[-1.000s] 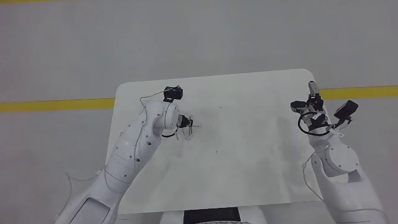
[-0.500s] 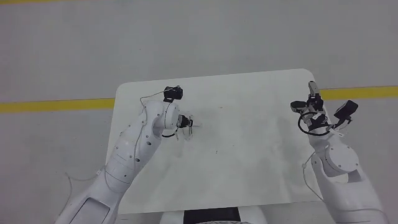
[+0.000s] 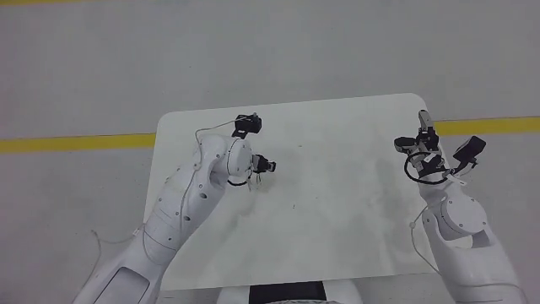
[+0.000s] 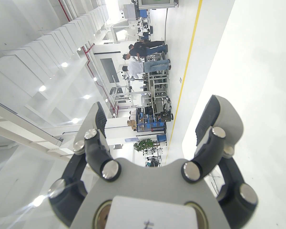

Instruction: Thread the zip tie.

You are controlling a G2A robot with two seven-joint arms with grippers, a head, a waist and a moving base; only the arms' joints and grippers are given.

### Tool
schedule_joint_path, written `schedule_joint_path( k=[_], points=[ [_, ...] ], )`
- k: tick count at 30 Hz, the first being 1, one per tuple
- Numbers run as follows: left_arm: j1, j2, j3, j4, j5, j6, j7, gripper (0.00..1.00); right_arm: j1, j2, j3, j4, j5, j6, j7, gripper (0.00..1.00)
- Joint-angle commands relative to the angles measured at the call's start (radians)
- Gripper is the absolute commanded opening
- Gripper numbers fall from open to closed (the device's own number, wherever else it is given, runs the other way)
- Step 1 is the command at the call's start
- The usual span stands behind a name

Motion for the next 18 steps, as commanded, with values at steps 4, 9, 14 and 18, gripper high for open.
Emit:
schedule_joint_path(
  k=[4,9,14,18],
  points=[
    [-0.008,-0.003,0.009,0.001,0.009,0.000,0.000,1.00,0.000,0.000,0.000,0.000,0.000,0.000,0.000,1.00],
    [-0.005,-0.003,0.011,0.005,0.009,-0.003,0.005,1.00,0.000,0.000,0.000,0.000,0.000,0.000,0.000,1.00],
    [-0.011,-0.007,0.043,0.050,0.059,0.000,0.000,1.00,0.000,0.000,0.000,0.000,0.000,0.000,0.000,1.00],
    [-0.012,-0.013,0.043,0.050,0.043,0.000,0.003,1.00,0.000,0.000,0.000,0.000,0.000,0.000,0.000,1.00]
  ],
)
